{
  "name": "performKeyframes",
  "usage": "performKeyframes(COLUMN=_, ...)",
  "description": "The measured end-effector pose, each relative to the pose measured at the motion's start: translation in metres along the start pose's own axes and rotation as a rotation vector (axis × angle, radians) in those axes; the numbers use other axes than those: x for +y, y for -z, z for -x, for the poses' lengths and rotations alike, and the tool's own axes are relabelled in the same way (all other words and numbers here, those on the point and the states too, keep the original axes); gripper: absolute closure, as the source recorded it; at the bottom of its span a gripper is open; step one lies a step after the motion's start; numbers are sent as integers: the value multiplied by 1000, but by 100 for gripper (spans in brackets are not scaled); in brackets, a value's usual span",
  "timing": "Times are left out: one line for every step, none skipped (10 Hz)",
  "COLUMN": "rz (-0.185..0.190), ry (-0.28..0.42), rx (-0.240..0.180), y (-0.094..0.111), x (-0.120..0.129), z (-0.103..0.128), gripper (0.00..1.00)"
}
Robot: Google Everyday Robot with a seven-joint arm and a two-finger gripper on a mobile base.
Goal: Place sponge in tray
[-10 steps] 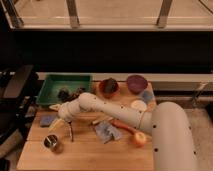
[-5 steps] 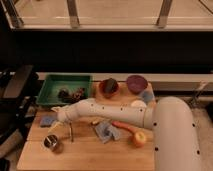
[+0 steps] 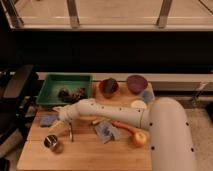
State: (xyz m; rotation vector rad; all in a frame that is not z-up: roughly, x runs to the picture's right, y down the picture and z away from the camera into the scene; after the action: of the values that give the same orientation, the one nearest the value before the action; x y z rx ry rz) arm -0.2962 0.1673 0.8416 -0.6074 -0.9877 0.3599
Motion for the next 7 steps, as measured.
performKeyframes(rz=4, ry=-4, rx=-1, y=-3, x=-2, z=-2, gripper=20)
performKeyframes(rz=9, ry=-9, rx=-2, y=-7, x=-3, z=-5, gripper=20)
performKeyframes(rz=14, ry=-16, rx=-5, y=-11, x=-5, z=-9, gripper=20)
performKeyframes(rz=22, ry=-20, rx=-12, y=-15, x=-6, z=-14, gripper=24)
performKeyframes(rz=28, ry=-20, rx=-18, y=-17, x=-7, z=-17, gripper=33)
performKeyframes(rz=31, ry=-19, rx=-20, y=-18, x=-7, z=-17, gripper=40)
performKeyframes(rz=33, ry=-18, rx=-23, y=-18, x=-7, z=-17, gripper=51)
